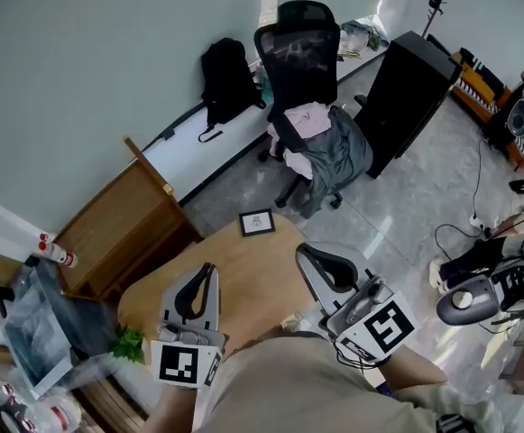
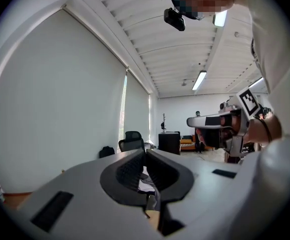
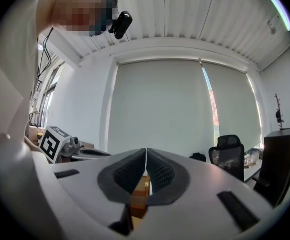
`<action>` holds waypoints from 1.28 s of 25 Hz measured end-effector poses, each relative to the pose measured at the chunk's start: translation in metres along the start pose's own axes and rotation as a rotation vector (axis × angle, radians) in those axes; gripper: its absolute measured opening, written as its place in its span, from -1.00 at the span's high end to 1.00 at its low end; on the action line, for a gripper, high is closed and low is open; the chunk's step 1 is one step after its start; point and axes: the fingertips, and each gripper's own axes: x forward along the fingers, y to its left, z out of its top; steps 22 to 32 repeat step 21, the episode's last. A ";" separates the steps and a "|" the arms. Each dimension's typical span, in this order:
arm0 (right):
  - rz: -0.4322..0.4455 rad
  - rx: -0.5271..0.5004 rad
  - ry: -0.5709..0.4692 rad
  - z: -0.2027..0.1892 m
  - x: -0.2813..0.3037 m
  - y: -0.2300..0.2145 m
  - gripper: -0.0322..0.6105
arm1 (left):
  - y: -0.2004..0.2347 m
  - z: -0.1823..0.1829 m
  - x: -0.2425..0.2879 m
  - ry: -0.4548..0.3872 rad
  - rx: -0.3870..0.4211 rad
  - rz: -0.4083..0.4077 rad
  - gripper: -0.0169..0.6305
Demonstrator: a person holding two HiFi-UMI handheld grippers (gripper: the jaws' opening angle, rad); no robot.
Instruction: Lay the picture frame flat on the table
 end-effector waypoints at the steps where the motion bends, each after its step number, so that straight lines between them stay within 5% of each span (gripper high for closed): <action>1: -0.003 0.000 0.002 -0.001 0.000 0.000 0.90 | 0.000 0.001 0.000 0.001 0.006 -0.003 0.89; 32: -0.034 0.026 0.057 -0.012 -0.004 -0.007 0.90 | -0.007 0.009 0.009 0.010 0.031 -0.037 0.89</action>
